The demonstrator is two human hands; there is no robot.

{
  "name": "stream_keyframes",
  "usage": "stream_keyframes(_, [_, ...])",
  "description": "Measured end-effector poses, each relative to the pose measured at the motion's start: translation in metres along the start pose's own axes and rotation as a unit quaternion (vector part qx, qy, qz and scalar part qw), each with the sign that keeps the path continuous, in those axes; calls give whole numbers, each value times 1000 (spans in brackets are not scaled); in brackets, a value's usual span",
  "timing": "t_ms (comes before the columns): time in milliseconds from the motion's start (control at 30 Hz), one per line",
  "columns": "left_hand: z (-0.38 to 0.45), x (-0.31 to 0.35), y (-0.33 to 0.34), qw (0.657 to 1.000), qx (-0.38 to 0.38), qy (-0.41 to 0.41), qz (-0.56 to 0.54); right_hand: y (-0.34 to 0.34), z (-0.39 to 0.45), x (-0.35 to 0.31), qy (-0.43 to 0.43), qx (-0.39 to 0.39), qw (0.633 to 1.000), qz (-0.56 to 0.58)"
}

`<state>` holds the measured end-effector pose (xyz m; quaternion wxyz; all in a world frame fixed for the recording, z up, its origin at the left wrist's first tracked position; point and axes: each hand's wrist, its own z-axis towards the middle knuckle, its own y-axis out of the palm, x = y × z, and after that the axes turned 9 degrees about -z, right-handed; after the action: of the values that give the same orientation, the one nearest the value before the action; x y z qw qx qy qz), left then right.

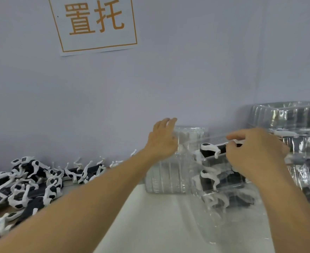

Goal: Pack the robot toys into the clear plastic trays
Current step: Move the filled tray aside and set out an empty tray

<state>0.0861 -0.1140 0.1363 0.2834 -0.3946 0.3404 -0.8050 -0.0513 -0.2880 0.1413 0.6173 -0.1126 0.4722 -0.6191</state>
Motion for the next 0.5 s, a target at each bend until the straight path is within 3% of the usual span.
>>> stream_keyframes(67, [15, -7, -2, 990, -106, -3, 97, 1, 1, 0, -7, 17, 1000, 11])
stream_keyframes(133, [23, -9, -3, 976, -129, 1, 174, 1, 0, 0, -14, 29, 999, 22])
stream_keyframes(233, [24, -12, -4, 971, -57, 37, 230, 1, 0, 1, -24, 32, 998, 43])
stream_keyframes(500, [2, -33, -26, 985, 127, 1, 113, 3, 0, 1, -8, 22, 998, 52])
